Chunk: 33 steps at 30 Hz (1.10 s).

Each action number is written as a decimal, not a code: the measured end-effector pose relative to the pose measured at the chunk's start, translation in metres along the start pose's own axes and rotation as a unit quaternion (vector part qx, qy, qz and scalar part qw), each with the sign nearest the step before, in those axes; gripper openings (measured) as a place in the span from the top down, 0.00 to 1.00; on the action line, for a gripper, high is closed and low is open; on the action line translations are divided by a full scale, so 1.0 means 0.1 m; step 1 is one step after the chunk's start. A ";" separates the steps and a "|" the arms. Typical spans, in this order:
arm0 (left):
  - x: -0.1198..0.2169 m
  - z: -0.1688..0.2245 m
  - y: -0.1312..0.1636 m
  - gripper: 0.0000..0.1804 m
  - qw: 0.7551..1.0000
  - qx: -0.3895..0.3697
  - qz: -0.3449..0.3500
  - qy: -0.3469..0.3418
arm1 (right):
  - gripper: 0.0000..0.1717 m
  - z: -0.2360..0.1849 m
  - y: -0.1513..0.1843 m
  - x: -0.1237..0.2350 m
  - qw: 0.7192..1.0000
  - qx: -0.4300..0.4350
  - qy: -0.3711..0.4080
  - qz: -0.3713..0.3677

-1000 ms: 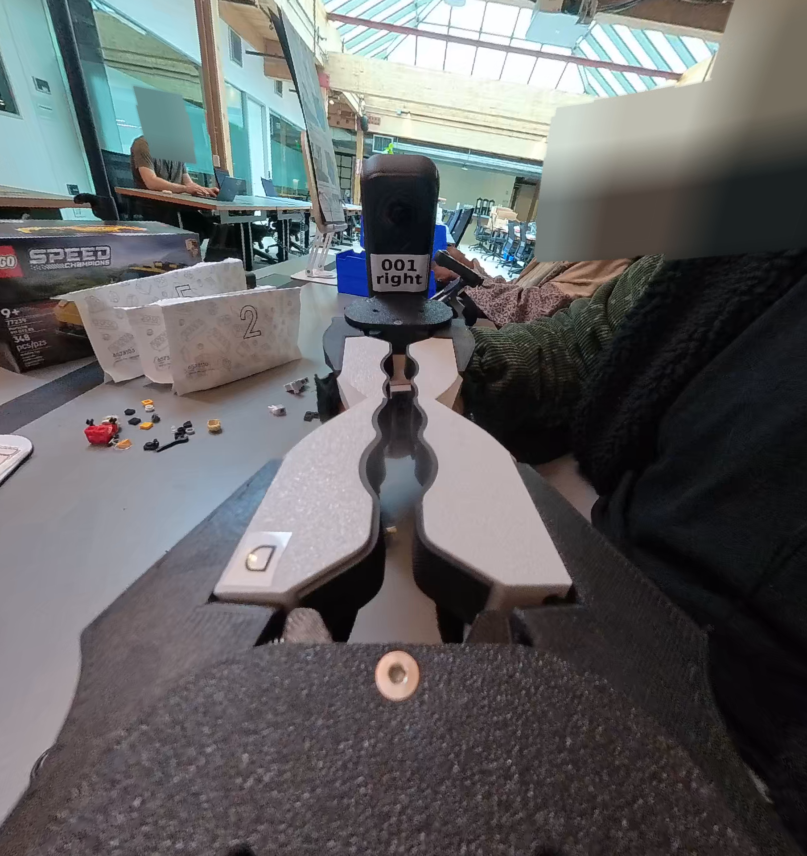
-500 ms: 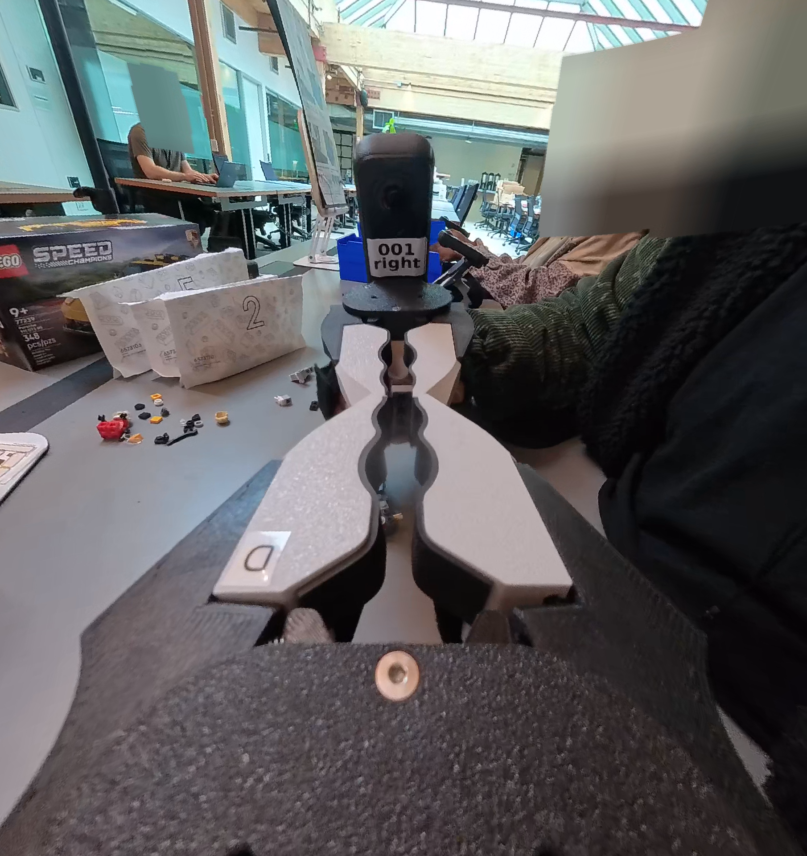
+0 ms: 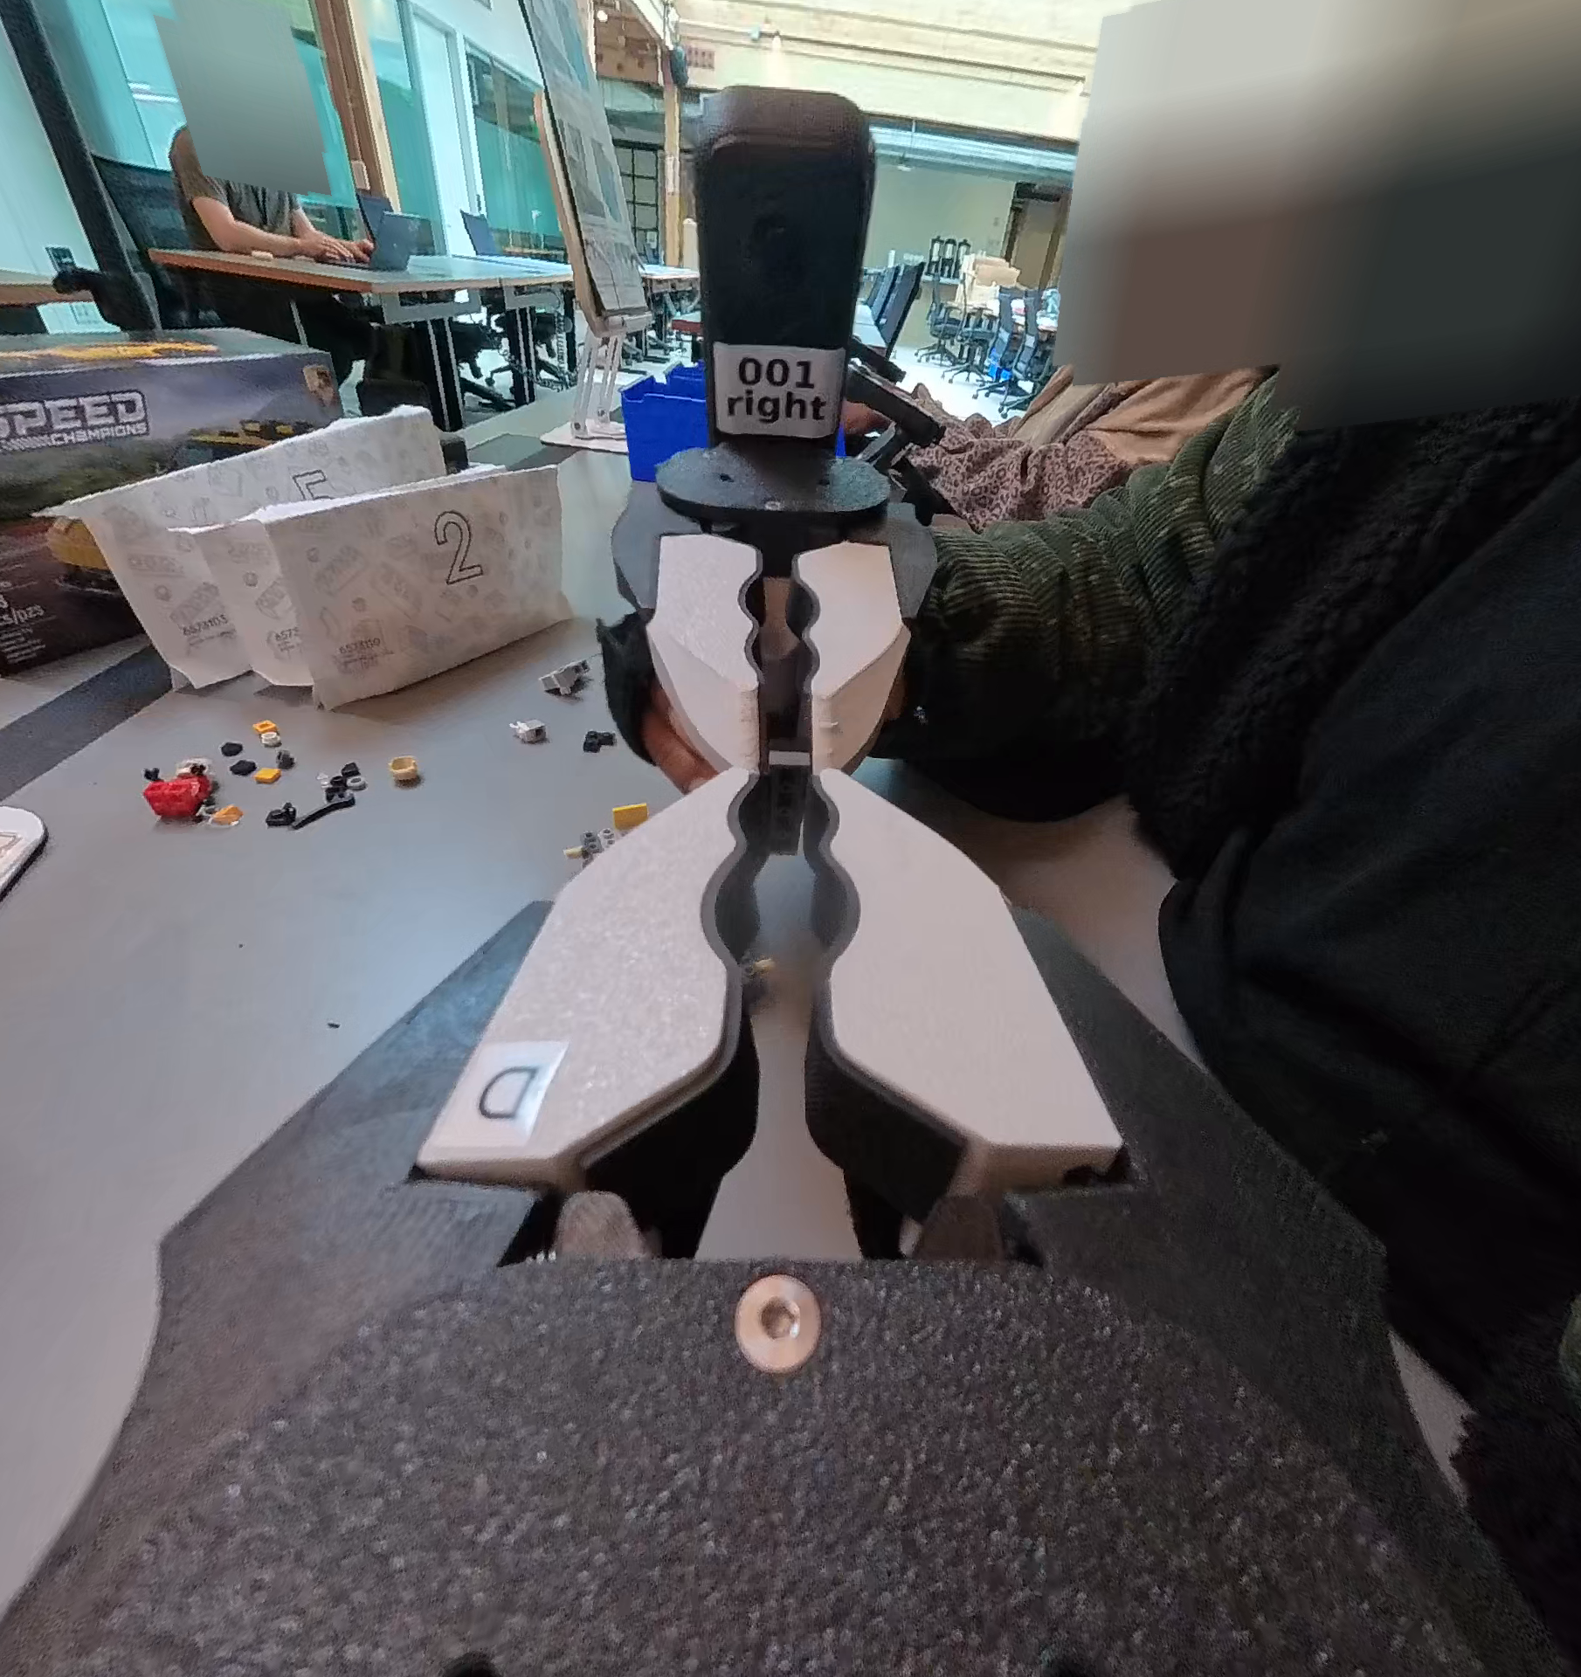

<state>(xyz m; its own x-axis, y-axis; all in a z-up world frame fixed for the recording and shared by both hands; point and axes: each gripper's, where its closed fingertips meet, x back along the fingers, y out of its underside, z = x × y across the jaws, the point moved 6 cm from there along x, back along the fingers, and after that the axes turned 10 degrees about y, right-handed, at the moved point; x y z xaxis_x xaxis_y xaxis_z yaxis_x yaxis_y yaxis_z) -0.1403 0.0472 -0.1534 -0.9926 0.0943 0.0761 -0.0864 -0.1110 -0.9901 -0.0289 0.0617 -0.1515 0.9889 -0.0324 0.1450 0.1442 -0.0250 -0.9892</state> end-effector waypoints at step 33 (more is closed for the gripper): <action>0.02 0.02 -0.05 0.96 1.000 -0.023 -0.008 -0.018 | 0.96 0.01 0.02 0.00 0.998 -0.049 -0.026 0.023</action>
<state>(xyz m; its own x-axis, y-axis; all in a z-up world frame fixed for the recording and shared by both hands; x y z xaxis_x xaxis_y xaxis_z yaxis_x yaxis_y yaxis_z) -0.1420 0.0457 -0.1481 -0.9936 0.0604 0.0954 -0.0992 -0.0641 -0.9930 -0.0281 0.0631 -0.1536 0.9954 0.0168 0.0948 0.0962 -0.1232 -0.9877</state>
